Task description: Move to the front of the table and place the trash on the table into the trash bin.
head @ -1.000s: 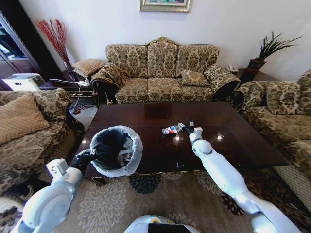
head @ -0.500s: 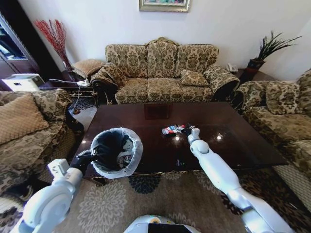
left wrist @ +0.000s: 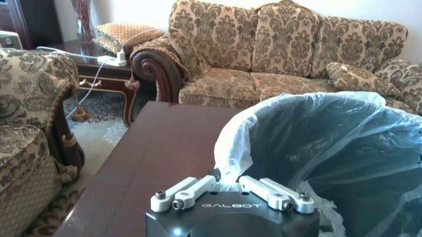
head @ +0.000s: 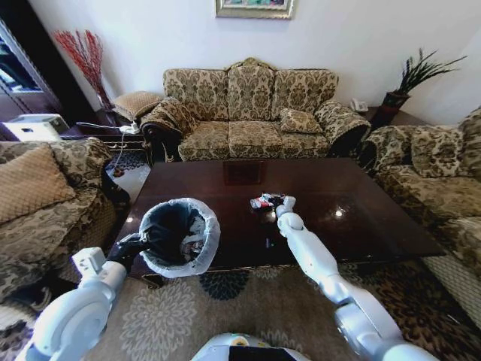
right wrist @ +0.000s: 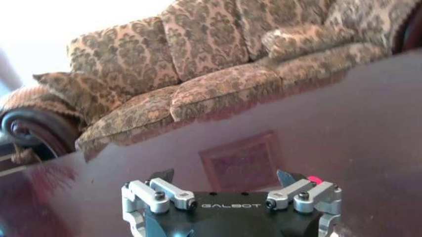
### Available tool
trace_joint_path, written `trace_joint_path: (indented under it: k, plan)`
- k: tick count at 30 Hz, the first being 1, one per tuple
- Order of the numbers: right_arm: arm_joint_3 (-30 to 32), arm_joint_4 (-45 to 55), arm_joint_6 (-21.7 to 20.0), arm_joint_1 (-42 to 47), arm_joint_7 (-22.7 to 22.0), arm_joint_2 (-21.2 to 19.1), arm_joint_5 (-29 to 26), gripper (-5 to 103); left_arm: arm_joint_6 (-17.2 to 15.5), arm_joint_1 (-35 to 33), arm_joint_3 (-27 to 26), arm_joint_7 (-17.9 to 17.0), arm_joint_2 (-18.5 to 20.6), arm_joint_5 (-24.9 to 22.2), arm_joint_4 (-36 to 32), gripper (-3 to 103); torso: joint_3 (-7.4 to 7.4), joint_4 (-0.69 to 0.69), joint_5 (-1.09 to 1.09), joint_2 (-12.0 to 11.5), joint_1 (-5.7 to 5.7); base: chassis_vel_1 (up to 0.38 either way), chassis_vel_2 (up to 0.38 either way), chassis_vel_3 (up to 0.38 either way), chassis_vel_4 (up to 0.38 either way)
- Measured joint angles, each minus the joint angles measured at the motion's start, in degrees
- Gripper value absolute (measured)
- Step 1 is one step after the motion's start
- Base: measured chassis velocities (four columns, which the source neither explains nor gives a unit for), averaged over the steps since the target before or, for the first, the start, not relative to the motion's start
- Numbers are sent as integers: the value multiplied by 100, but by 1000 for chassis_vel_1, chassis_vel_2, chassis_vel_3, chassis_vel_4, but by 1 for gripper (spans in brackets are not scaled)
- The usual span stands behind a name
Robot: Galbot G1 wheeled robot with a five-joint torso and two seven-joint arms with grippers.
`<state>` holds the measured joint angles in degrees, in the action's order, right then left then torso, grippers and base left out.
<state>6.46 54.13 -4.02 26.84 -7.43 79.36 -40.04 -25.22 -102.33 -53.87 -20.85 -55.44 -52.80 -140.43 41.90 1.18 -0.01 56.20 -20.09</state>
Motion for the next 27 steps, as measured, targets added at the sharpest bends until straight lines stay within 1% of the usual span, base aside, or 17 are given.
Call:
trace_joint_path:
  k: [1,5,6,8,9,11,14,17,19,20,23,25,27]
  plan:
    - [0,0,0,0,0,0,0,100,0,0,0,0,0,0,0,0,0,0,0,0,0,0,0,0,0]
    - [241,-281,-64,-175,0,121,-548,100,-4,4,34,1,10,-1,2,0,0,0,0,0,0,0,0,0,0]
    - [241,-281,-64,-175,0,121,-548,100,-4,4,34,1,10,-1,2,0,0,0,0,0,0,0,0,0,0]
    - [367,-456,-68,-261,0,136,-1063,100,-5,-12,30,1,53,-1,2,0,0,0,1,0,0,0,0,0,0]
    - [367,-456,-68,-261,0,136,-1063,100,-5,-12,30,1,53,-1,2,0,0,0,1,0,0,0,0,0,0]
    - [402,-527,-67,-276,-1,115,-1375,100,-6,-15,23,1,82,-3,11,0,0,0,1,0,0,0,0,0,0]
    - [381,-483,-14,-200,-1,70,-1378,100,-6,-14,24,1,91,-6,17,0,0,1,0,0,0,0,0,0,0]
    - [300,-208,280,30,-1,-49,-1064,100,-10,-3,38,1,104,-8,44,0,0,-1,2,0,0,0,0,0,0]
    - [297,-66,319,94,0,-92,-1008,100,-11,4,46,2,107,-8,55,0,0,0,1,0,0,0,0,0,0]
    - [303,108,211,155,1,-156,-1066,100,-11,8,53,2,107,-8,58,0,0,1,2,0,0,0,0,0,0]
    - [265,274,189,198,1,-246,-1226,100,-11,12,63,4,100,-8,58,0,0,-1,-1,0,0,0,0,0,0]
    - [264,342,219,227,1,-228,-1225,100,-13,11,70,6,89,-8,58,0,-1,-2,-3,0,1,0,0,0,0]
    - [296,364,221,254,1,-123,-1171,100,-13,2,71,8,81,-5,55,0,0,1,5,0,1,0,0,0,0]
